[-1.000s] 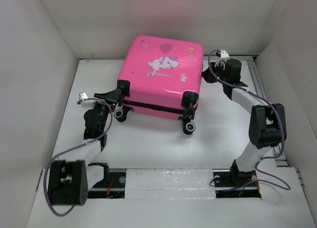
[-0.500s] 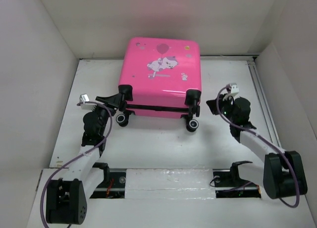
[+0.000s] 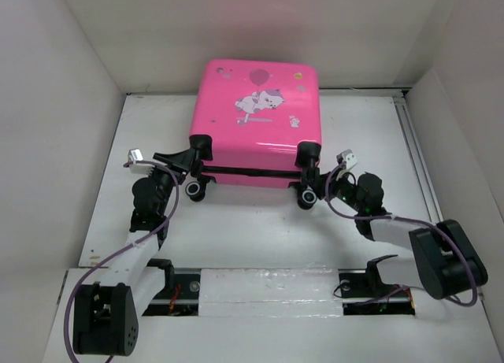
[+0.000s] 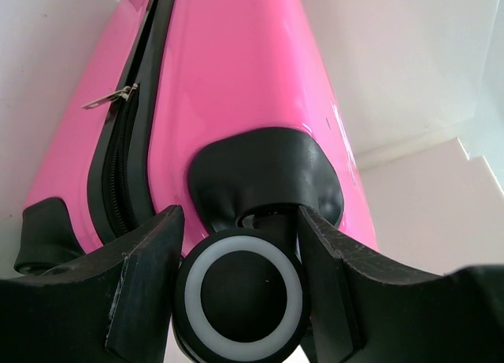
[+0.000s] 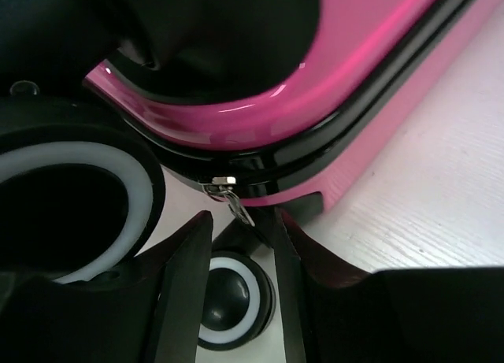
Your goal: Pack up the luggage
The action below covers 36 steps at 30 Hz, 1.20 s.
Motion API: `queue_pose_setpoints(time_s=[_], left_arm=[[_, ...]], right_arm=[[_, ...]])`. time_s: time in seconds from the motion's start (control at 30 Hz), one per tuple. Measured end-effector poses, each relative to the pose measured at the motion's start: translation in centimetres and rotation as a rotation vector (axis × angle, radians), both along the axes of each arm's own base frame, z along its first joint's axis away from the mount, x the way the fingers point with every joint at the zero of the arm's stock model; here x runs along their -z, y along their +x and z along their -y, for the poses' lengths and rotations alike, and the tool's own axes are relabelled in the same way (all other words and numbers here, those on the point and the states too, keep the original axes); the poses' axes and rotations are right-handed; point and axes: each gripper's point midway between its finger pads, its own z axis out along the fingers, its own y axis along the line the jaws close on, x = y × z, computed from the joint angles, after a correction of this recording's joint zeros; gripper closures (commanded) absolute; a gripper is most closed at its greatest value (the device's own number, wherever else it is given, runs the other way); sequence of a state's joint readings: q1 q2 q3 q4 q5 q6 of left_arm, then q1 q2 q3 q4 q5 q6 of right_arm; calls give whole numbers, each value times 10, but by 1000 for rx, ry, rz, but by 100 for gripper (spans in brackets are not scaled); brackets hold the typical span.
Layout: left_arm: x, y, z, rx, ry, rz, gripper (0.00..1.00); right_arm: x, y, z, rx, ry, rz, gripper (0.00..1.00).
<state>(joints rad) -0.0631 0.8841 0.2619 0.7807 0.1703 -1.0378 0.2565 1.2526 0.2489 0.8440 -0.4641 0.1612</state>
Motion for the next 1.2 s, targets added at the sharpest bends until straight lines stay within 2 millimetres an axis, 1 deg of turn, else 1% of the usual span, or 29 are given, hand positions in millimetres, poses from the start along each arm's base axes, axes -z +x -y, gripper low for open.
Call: queue_pose_setpoints(time_s=[0.17,0.53,0.6,0.63,0.7,0.73,0.8,0.83,0.87,0.9,0.97,1.07,1.2], left_arm=[[0,-1,1,5,0,-1,100],[1,0,1,7,-10,-6,100],[1,0,1,8,-11,-6,100],[1,0,1,10,-12,-6,100],[1,0,2,16,-13,-6,100],[1,0,3,19,-12,-6,100],[1,0,3,22,-12,-6,100],[1,-1,4,24,-12,-6,100],[1,-1,4,25,-12,-6,100],[1,-1,4,28,-12,-6,100],[1,-1,4,28,-12,-6,100],[1,-1,4,25,-12,-5,100],[0,0,3,21,-14,-4,100]], right_arm=[[5,4,-12,-29,-23,42,56],[5,16,-8,102,-53,108,56],[6,17,-7,117,-51,123,60],[6,18,-7,121,-52,128,66],[9,19,-7,123,-60,130,73],[11,19,-7,123,-63,131,83],[12,21,-6,135,-70,136,90],[12,21,-6,137,-71,139,95],[12,21,-7,138,-72,141,98],[12,21,-7,142,-74,142,100],[11,18,-9,146,-73,148,100],[4,9,-14,154,-61,175,100],[-2,-12,-28,166,-56,195,100]])
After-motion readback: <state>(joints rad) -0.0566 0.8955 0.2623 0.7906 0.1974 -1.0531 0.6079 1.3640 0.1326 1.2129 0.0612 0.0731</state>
